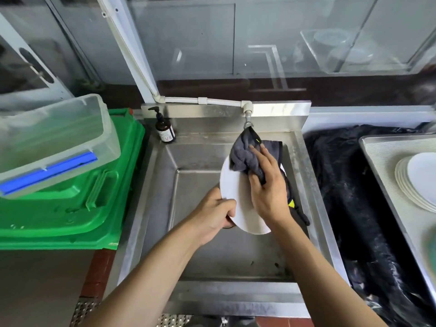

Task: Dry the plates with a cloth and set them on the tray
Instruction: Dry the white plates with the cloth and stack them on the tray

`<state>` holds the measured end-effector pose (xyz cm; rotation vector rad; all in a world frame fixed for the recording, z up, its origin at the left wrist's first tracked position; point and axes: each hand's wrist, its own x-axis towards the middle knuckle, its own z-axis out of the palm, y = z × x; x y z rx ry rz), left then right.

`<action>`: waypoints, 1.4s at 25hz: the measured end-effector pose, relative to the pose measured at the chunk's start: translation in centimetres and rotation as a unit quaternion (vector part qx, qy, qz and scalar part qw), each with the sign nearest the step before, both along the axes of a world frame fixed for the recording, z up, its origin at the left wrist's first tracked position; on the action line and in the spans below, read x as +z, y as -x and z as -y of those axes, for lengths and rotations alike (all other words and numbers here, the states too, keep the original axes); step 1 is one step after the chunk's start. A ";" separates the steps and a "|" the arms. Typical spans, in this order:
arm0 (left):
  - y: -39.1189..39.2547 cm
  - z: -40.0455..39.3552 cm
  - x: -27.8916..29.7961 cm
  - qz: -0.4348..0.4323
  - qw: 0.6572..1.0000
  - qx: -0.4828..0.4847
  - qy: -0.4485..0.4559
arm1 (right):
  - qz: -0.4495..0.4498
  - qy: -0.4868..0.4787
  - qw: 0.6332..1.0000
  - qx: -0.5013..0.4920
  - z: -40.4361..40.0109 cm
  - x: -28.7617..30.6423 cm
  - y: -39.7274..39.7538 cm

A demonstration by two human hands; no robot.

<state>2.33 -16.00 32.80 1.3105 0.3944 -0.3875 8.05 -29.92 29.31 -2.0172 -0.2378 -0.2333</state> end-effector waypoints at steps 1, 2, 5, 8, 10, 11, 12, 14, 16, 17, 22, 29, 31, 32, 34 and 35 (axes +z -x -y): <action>-0.1 0.0 0.1 0.005 1.000 0.001 -0.001 | 0.011 -0.002 1.000 0.025 -0.5 0.3 0.4; -0.3 -0.1 0.2 0.010 1.000 0.005 -0.001 | 0.023 -0.003 0.997 0.067 -1.1 0.4 1.1; -0.6 -0.8 0.1 0.009 1.000 0.016 -0.003 | 0.034 -0.001 0.990 0.137 -1.3 0.4 1.7; -0.4 -0.6 0.5 0.006 1.000 0.007 -0.023 | 0.006 -0.018 0.999 0.026 -0.7 0.9 -0.5; -0.9 -0.4 0.9 0.012 1.000 0.010 -0.021 | -0.002 -0.018 0.999 0.047 -0.9 1.2 -0.5; -1.3 -0.5 0.8 0.018 1.000 0.018 -0.017 | 0.000 -0.008 0.997 0.082 -1.0 1.2 0.1; -1.7 -0.7 0.7 0.029 0.999 0.029 -0.008 | 0.000 0.003 0.993 0.116 -1.0 1.0 0.8; -2.0 -1.4 0.4 0.047 0.997 0.053 0.013 | -0.006 0.019 0.989 0.149 -0.5 0.4 2.2; -2.0 -1.6 0.1 0.058 0.995 0.074 0.035 | -0.013 0.028 0.988 0.148 0.2 0.1 2.7; -1.9 -1.6 0.0 0.059 0.994 0.084 0.046 | -0.016 0.037 0.988 0.149 0.5 0.0 2.8; -2.7 -2.9 -0.7 0.036 0.991 0.126 0.027 | -0.010 0.101 0.984 0.148 3.1 -0.9 3.0; -2.5 -2.6 0.1 0.016 0.998 0.034 0.040 | -0.026 0.086 0.996 -0.029 3.8 -1.0 -2.9; -2.4 -2.4 0.4 0.023 1.000 0.012 0.017 | -0.004 0.078 0.997 -0.030 3.0 -0.3 -3.8; -2.6 -2.4 0.6 0.028 1.000 0.010 0.002 | 0.000 0.077 0.997 -0.022 2.5 0.0 -4.1; -2.8 -2.3 1.2 0.034 0.999 0.012 -0.027 | 0.003 0.070 0.998 0.006 1.5 0.6 -4.2; -2.9 -2.4 1.5 0.036 0.999 0.015 -0.038 | 0.009 0.064 0.998 0.028 0.9 0.9 -3.8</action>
